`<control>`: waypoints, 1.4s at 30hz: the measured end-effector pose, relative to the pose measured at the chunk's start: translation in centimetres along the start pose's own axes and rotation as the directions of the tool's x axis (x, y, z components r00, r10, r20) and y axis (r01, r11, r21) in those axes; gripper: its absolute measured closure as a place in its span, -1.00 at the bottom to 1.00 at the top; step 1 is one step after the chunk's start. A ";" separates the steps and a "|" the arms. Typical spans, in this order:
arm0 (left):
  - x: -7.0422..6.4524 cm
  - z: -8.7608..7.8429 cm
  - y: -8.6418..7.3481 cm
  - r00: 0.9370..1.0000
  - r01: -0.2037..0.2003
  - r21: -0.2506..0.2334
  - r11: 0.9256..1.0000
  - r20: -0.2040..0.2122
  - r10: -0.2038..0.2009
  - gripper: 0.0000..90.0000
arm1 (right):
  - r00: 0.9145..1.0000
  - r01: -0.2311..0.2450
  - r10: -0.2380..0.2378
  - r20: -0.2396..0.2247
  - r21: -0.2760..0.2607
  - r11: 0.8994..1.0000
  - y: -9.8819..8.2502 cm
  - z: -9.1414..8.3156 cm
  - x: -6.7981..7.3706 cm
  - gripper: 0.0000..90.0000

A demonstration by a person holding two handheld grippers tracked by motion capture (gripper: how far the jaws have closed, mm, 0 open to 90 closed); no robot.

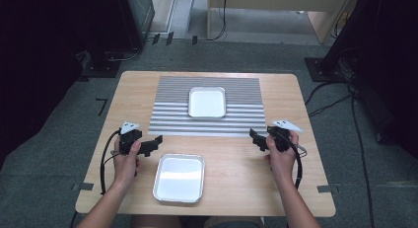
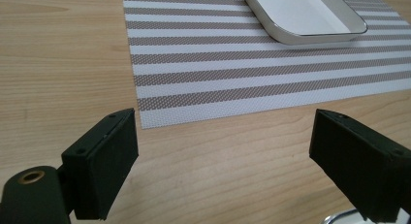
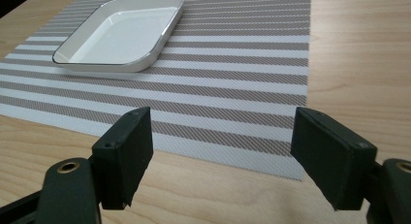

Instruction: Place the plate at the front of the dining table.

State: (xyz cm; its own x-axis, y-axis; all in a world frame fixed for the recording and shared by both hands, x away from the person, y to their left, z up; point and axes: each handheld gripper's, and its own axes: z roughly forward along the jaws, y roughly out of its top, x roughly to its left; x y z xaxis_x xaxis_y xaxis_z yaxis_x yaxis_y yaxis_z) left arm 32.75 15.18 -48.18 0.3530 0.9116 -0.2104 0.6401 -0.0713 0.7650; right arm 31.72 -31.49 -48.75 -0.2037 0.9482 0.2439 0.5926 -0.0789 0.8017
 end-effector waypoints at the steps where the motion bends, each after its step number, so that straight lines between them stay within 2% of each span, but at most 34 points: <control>1: 0.1 -0.2 -0.2 1.000 -0.006 0.000 1.000 -0.002 0.006 -0.77 | 1.000 -0.006 0.006 0.002 0.001 1.000 -0.2 -0.2 -0.2 -0.48; 6: 0.3 -1.0 -1.4 0.999 -0.049 0.005 0.999 -0.019 0.049 -0.77 | 1.000 -0.006 0.006 0.021 0.007 1.000 -1.3 -1.3 -1.5 -0.48; 11: 0.6 -1.6 -2.1 0.999 -0.044 -0.005 0.999 -0.026 0.044 -0.77 | 0.999 -0.007 0.006 0.031 0.018 1.000 -2.0 -2.0 -2.2 -0.48; 18: 1.4 -2.7 -3.3 0.996 -0.077 0.001 0.997 -0.051 0.077 -0.77 | 0.998 -0.015 0.014 0.064 0.023 1.000 -3.2 -3.7 -3.9 -0.48; 27: 2.4 -4.0 -4.6 0.993 -0.096 0.015 0.995 -0.070 0.097 -0.77 | 0.996 -0.031 0.029 0.090 0.027 0.999 -4.3 -5.5 -5.6 -0.48; 30: 3.1 -4.4 -5.6 0.993 -0.086 0.028 0.996 -0.082 0.088 -0.77 | 0.994 -0.049 0.047 0.098 0.020 0.999 -4.8 -6.4 -6.4 -0.48; 36: 3.7 -4.8 -6.9 0.992 -0.076 0.042 0.996 -0.099 0.080 -0.77 | 0.993 -0.039 0.035 0.116 0.027 0.999 -5.8 -7.5 -7.1 -0.49; 42: 3.9 -5.4 -7.3 0.991 -0.078 0.041 0.996 -0.110 0.082 -0.77 | 0.991 -0.023 0.016 0.136 0.046 0.999 -6.9 -8.1 -7.7 -0.49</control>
State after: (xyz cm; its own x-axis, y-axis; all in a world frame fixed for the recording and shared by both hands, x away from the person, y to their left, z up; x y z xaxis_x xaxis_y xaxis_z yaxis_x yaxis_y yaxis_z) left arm 25.75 21.47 -51.30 0.3272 0.9416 -0.0792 0.6380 -0.1583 0.7536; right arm 22.87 -40.71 -51.76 -0.0857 0.9799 0.1802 0.6324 -0.0863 0.7698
